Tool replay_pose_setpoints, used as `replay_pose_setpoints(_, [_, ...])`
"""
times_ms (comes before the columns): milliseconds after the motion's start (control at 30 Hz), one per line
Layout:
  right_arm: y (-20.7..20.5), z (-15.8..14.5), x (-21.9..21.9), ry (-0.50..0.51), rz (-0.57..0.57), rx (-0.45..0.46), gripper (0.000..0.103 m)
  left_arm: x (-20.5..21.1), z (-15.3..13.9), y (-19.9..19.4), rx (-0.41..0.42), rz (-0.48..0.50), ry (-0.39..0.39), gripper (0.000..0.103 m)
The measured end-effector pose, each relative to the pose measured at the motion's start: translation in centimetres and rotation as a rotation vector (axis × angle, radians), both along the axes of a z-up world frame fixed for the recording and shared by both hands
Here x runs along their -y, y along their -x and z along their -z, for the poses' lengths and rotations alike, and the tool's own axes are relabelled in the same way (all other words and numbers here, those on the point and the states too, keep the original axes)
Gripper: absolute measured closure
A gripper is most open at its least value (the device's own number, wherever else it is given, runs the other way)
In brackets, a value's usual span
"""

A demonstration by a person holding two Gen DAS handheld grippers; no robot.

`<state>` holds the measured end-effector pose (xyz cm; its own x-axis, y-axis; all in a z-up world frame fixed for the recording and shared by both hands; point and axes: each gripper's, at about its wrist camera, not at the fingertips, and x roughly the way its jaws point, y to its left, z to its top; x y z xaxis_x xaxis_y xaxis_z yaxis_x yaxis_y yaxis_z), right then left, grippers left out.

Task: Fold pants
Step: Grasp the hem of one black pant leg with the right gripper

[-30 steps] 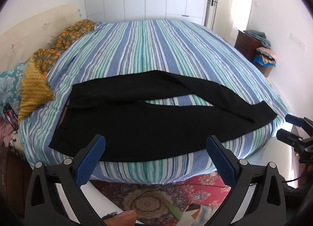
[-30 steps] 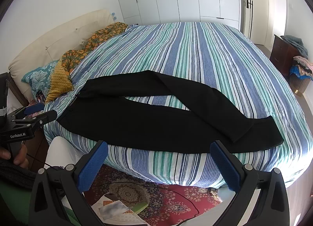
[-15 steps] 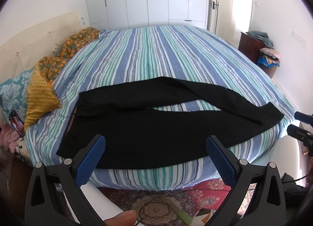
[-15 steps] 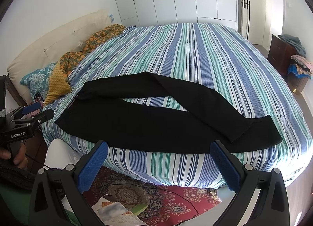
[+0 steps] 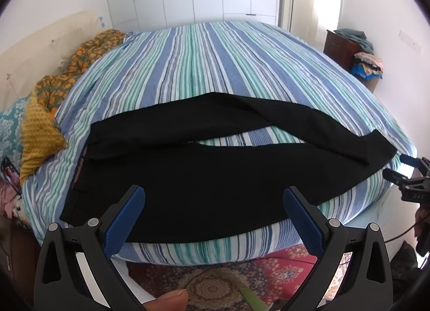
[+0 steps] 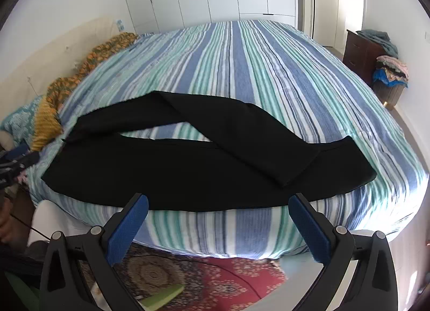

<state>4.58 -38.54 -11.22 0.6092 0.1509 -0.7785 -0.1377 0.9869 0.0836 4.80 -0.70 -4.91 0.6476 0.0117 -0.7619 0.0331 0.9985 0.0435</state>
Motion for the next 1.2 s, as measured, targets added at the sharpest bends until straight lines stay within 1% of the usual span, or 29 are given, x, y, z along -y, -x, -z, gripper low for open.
replay_pose_setpoints(100, [-3.3, 3.0, 0.8, 0.16, -0.028, -0.023, 0.001, -0.2, 0.5, -0.3, -0.021, -0.011, -0.002, 0.0])
replay_pose_setpoints(133, [-4.6, 4.1, 0.7, 0.218, -0.049, -0.038, 0.003, -0.4, 0.7, -0.5, -0.031, -0.017, 0.002, 0.0])
replay_pose_setpoints(200, [-7.4, 6.7, 0.6, 0.317, -0.094, -0.09, 0.012, -0.6, 1.2, -0.9, -0.051, -0.031, 0.009, 0.0])
replay_pose_setpoints(233, [-8.6, 7.9, 0.8, 0.356, -0.109, -0.107, 0.022, -0.7, 1.5, -1.0, -0.061, -0.038, 0.012, 0.0])
replay_pose_setpoints(267, [-9.8, 9.1, 1.0, 0.401, -0.116, -0.122, 0.028, -0.7, 1.7, -1.2, -0.07, -0.043, 0.011, 0.0])
replay_pose_setpoints(300, [-10.9, 10.4, 1.4, 0.444, -0.123, -0.137, 0.031, -0.8, 2.0, -1.3, -0.08, -0.048, 0.008, 0.0])
replay_pose_setpoints(333, [-11.8, 11.4, 2.0, 0.471, -0.128, -0.151, 0.048, -0.8, 2.3, -1.5, -0.09, -0.052, 0.002, 0.0])
replay_pose_setpoints(367, [-12.7, 12.0, 2.7, 0.459, -0.139, -0.169, 0.092, -0.9, 2.5, -1.7, -0.101, -0.056, -0.004, 0.001])
replay_pose_setpoints(400, [-13.5, 11.9, 3.4, 0.425, -0.148, -0.188, 0.097, -0.9, 2.8, -2.0, -0.112, -0.058, -0.009, 0.001])
replay_pose_setpoints(433, [-14.4, 11.1, 4.1, 0.411, -0.143, -0.182, 0.097, -0.9, 3.1, -2.3, -0.123, -0.06, -0.013, 0.001])
replay_pose_setpoints(500, [-17.4, 7.5, 5.6, 0.357, -0.137, -0.127, 0.098, -0.8, 3.7, -3.1, -0.147, -0.059, -0.016, 0.001])
replay_pose_setpoints(567, [-22.4, 2.8, 7.6, 0.342, -0.1, -0.061, 0.097, -0.4, 4.1, -4.2, -0.16, -0.049, -0.02, 0.001])
replay_pose_setpoints(633, [-28.8, -1.5, 10.1, 0.357, -0.041, 0.019, 0.097, 0.2, 4.0, -5.2, -0.155, -0.037, -0.025, 0.001])
replay_pose_setpoints(667, [-32.4, -2.9, 11.5, 0.369, -0.012, 0.038, 0.09, 0.5, 3.8, -5.7, -0.147, -0.034, -0.025, 0.001])
replay_pose_setpoints(700, [-35.7, -3.5, 12.8, 0.371, 0.014, 0.039, 0.078, 0.7, 3.8, -6.1, -0.141, -0.035, -0.024, 0.001])
replay_pose_setpoints(733, [-38.7, -3.5, 14.2, 0.383, 0.05, 0.02, 0.041, 0.8, 3.7, -6.4, -0.138, -0.041, -0.017, 0.001])
replay_pose_setpoints(767, [-41.0, -2.8, 15.6, 0.421, 0.109, -0.02, 0.02, 0.6, 3.8, -6.6, -0.138, -0.051, -0.005, 0.001])
replay_pose_setpoints(800, [-42.4, -1.9, 16.9, 0.442, 0.161, -0.048, 0.02, 0.3, 4.0, -6.8, -0.141, -0.062, 0.009, 0.001])
replay_pose_setpoints(833, [-42.9, -1.0, 18.1, 0.427, 0.192, -0.072, 0.021, -0.1, 4.5, -7.1, -0.153, -0.073, 0.02, 0.001])
replay_pose_setpoints(867, [-43.0, -0.1, 18.9, 0.389, 0.206, -0.095, 0.021, -0.6, 5.1, -7.5, -0.173, -0.084, 0.027, 0.001])
replay_pose_setpoints(900, [-42.6, 0.7, 19.3, 0.336, 0.215, -0.106, 0.021, -1.0, 5.9, -7.9, -0.199, -0.094, 0.031, 0.001])
replay_pose_setpoints(967, [-41.1, 2.0, 18.6, 0.17, 0.198, -0.097, 0.021, -2.1, 7.5, -9.0, -0.255, -0.125, 0.044, 0.001])
replay_pose_setpoints(1033, [-40.1, 4.1, 15.9, -0.037, 0.122, -0.113, 0.021, -3.3, 8.2, -9.8, -0.271, -0.158, 0.071, 0.001])
replay_pose_setpoints(1100, [-39.2, 6.1, 10.8, -0.215, 0.019, -0.153, 0.021, -4.0, 7.9, -10.2, -0.25, -0.182, 0.068, 0.001])
replay_pose_setpoints(1167, [-38.8, 7.8, 7.0, -0.325, -0.023, -0.176, 0.022, -4.5, 7.0, -10.1, -0.2, -0.206, 0.046, 0.001])
replay_pose_setpoints(1200, [-38.6, 8.6, 6.0, -0.354, -0.024, -0.166, 0.022, -4.8, 6.6, -9.8, -0.176, -0.219, 0.035, 0.001])
